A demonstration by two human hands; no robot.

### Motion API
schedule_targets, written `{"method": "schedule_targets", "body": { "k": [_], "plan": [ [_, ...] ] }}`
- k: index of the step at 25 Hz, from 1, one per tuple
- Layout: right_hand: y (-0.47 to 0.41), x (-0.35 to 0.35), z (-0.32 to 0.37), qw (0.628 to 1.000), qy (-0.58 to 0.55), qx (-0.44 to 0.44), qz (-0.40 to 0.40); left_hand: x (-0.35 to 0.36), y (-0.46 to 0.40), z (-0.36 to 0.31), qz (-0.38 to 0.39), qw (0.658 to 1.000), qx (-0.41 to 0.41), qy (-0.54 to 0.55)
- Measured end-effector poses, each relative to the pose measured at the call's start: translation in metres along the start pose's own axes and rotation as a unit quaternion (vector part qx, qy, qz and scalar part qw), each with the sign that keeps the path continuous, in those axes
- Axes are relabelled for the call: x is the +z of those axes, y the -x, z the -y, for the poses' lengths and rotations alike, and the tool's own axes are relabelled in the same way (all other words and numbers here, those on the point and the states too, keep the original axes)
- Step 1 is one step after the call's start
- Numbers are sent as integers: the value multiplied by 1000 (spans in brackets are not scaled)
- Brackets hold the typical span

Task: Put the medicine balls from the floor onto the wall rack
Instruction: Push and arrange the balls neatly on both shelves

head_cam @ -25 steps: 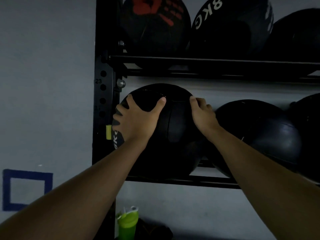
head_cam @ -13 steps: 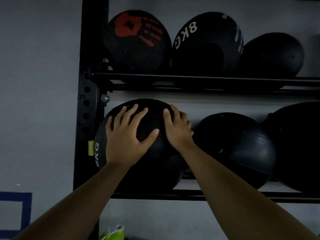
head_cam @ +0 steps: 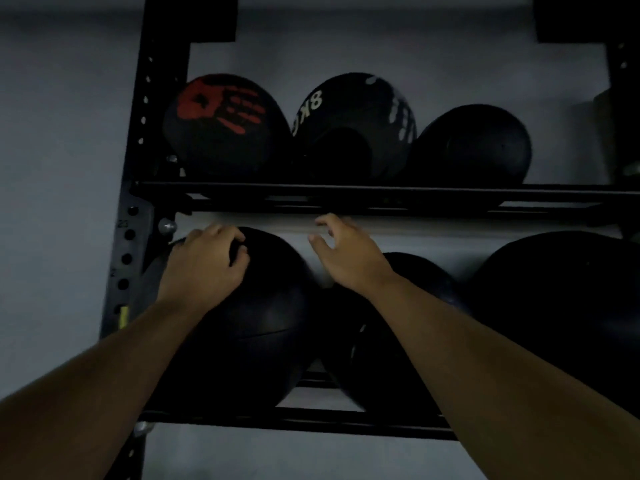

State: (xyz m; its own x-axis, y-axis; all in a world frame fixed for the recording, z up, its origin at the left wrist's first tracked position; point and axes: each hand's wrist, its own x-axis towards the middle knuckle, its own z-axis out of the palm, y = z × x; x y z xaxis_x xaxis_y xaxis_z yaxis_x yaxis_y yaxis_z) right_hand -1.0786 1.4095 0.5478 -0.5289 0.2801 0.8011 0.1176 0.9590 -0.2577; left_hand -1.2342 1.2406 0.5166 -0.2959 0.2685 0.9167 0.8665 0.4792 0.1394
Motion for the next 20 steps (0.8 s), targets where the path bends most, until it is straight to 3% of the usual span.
{"method": "schedule_targets", "body": {
  "k": [4, 7, 10, 12, 15, 18, 20],
  "plan": [
    [-9, -94, -59, 995, 48, -68, -63, 8, -36, -91, -54, 993, 81, -62],
    [-24, -158, -103, 981, 94, -123, -118, 5, -71, -150, -105, 984, 137, -38],
    [-52, -218, -141, 954, 138, -130, -232, 5, -109, -213, -109, 980, 168, 16],
    [-71, -246, -160, 945, 146, -97, -277, 14, -134, -253, -108, 969, 206, 79],
    [-95, -262, -185, 958, 142, 11, -251, 34, -171, -304, -85, 971, 190, 119],
    [-110, -260, -209, 972, 20, 129, -197, 63, -199, -346, -21, 976, 144, 161],
    [-118, -253, -216, 971, -66, 149, -173, 83, -207, -360, 32, 972, 140, 185]
  ]
}}
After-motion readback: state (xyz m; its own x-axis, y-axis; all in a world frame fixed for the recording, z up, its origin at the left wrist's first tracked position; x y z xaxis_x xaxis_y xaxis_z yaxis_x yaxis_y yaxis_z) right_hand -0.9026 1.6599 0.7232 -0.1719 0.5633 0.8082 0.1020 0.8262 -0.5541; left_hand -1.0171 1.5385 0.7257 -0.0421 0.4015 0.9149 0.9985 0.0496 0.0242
